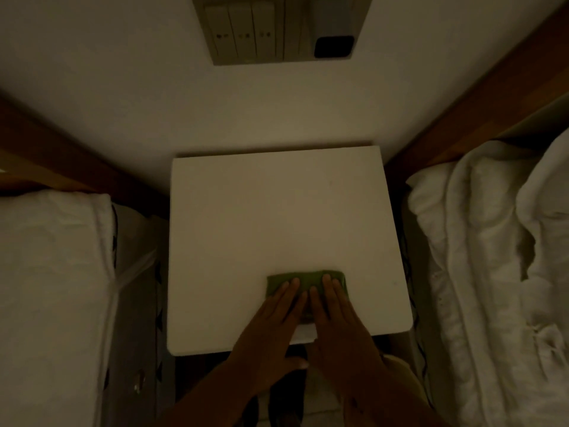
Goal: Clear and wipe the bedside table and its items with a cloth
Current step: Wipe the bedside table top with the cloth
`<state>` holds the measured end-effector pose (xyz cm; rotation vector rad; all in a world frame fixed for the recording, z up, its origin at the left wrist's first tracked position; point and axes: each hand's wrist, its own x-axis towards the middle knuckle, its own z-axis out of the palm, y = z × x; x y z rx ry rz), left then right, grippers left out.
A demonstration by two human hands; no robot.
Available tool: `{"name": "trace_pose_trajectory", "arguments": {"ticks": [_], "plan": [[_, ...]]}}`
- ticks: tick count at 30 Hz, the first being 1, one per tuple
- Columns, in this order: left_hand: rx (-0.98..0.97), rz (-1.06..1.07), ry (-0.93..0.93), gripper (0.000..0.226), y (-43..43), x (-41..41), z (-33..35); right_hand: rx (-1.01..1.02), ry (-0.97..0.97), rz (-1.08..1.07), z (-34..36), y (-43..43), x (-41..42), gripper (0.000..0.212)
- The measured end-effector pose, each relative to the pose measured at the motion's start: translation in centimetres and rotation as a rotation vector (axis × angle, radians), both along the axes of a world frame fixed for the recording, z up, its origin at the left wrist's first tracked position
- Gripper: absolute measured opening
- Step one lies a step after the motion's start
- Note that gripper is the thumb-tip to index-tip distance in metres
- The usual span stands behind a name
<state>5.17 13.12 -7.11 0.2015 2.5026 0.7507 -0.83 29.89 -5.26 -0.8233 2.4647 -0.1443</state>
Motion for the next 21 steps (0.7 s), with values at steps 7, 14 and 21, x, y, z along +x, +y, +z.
{"name": "trace_pose_trajectory", "arguments": {"ticks": [7, 14, 21], "plan": [[-0.037, -0.002, 0.071, 0.1, -1.9, -11.0, -0.5, -0.04, 0.011, -0.045, -0.7, -2.1, -9.6, 0.08], [-0.08, 0.067, 0.076, 0.091, -1.9, -20.6, -0.5, -0.094, 0.054, -0.12, -1.8, -3.5, -19.0, 0.075], [-0.109, 0.092, 0.078, 0.089, -0.1, -28.0, -0.5, -0.119, 0.106, -0.107, -1.9, -1.6, -26.8, 0.063]]}}
